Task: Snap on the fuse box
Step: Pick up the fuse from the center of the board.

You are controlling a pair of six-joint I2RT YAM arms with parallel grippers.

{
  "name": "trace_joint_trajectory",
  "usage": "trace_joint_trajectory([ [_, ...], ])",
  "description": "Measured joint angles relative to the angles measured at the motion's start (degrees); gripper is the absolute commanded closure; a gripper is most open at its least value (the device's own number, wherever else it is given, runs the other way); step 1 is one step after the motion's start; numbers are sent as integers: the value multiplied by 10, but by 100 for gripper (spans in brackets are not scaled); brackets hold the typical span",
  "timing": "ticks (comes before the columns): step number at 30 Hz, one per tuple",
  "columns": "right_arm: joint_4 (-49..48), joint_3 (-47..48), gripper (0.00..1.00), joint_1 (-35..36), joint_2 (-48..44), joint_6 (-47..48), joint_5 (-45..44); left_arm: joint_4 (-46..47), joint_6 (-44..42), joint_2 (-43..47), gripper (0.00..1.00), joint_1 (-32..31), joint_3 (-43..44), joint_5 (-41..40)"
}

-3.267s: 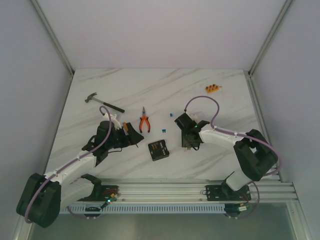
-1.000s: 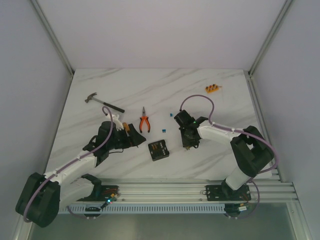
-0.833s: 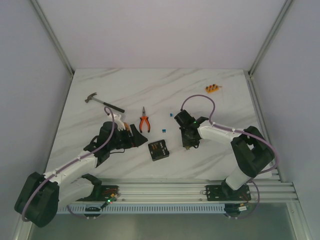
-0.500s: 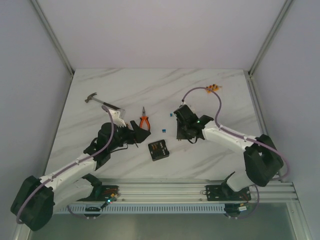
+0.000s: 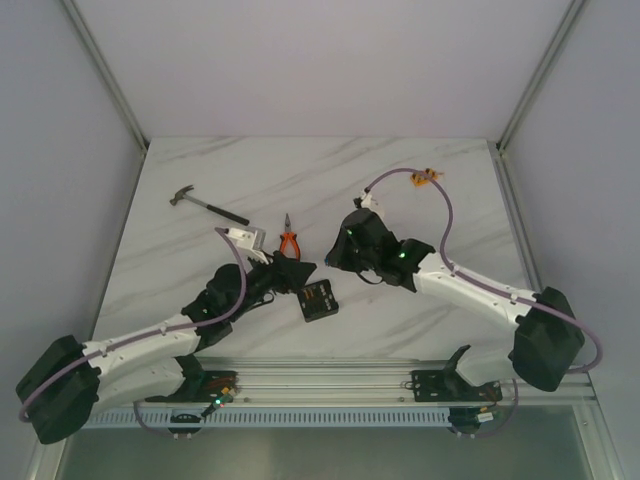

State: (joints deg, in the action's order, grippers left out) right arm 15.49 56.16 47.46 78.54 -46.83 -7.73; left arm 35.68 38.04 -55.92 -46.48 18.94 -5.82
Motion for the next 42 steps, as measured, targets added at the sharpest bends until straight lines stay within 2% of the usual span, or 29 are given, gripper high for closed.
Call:
trace_joint_trajectory([
  [15,-48,0,76,15,-35,-40,1,51,-28,-79,55,-42,10,-37],
  [30,-75,-20,76,22,-36,-55,16,68,-32,-97,67,-44,29,-37],
  [42,-85,-29,74,26,-40,-59,17,67,-31,-99,94,-45,33,-38],
])
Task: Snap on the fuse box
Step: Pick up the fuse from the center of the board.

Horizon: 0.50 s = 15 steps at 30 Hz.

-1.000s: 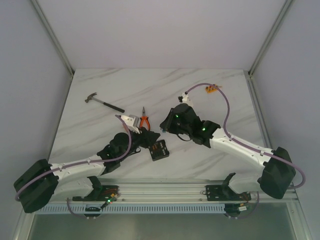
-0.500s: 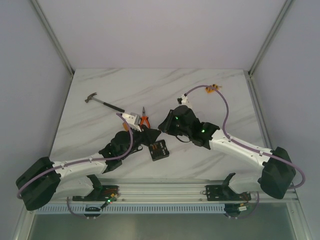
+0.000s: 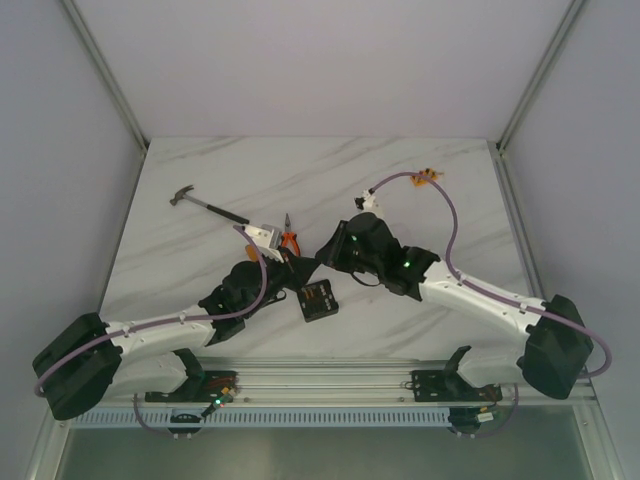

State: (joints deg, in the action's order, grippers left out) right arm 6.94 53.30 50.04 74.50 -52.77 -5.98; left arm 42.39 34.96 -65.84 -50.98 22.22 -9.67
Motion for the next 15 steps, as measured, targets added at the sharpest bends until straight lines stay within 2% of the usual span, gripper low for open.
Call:
trace_joint_trajectory([
  [2,0,-1,72,0,-2,0,0,0,1,0,98,0,0,-1],
  [4,-2,-2,65,0,-3,-1,0,-1,1,2,100,0,0,-1],
  [8,-9,-10,53,2,-16,17,0,-8,-7,12,100,0,0,-1],
  [10,-11,-14,51,2,-29,44,0,-19,-18,20,100,3,0,0],
  [15,-41,-32,39,-12,-83,155,20,-53,-53,48,100,43,0,48],
])
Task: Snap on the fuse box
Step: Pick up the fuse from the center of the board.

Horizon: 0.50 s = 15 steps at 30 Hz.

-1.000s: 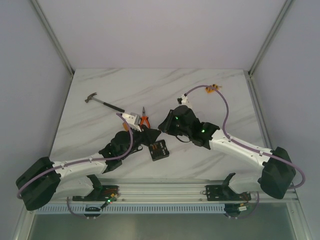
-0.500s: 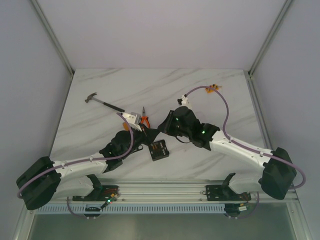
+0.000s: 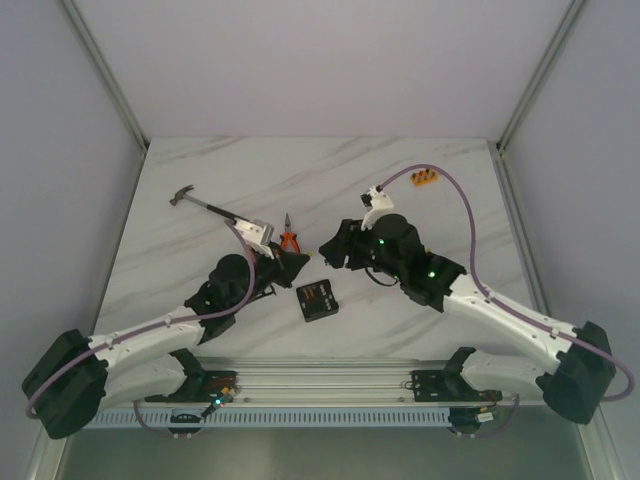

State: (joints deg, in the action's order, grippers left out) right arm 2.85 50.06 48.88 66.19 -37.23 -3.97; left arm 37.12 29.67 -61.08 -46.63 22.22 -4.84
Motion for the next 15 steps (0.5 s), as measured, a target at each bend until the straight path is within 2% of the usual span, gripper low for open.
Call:
trace_joint_trajectory([
  [8,-52,-37,40,-63,-69,189,168,-16,-37,47,100,104,0,181],
  [15,-46,-26,45,-91,-65,302,312,2,-42,52,100,139,11,344],
])
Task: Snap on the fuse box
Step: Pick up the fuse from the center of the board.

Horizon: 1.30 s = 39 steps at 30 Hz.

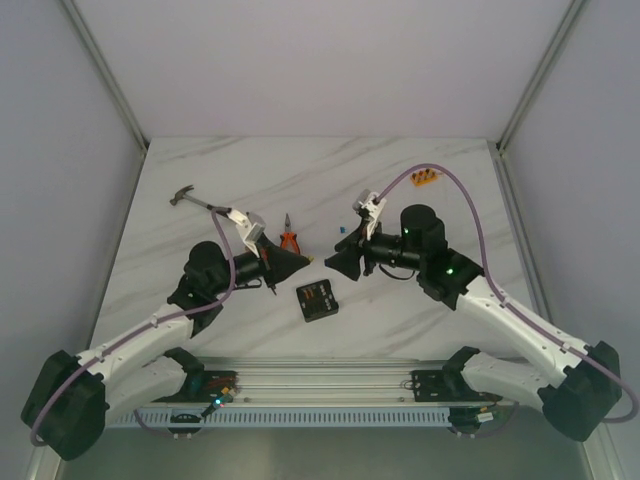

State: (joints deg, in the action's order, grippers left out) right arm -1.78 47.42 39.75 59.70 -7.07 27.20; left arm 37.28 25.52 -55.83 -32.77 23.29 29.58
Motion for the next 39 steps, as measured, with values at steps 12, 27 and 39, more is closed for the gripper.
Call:
trace_joint_trajectory([
  [12,38,46,59,-22,34,122,196,47,6,-26,100,2,52,157],
  [27,50,64,80,-23,57,157,278,51,7,-28,100,-8,57,191],
  [39,54,67,82,-24,68,159,302,49,3,-28,100,-17,63,195],
])
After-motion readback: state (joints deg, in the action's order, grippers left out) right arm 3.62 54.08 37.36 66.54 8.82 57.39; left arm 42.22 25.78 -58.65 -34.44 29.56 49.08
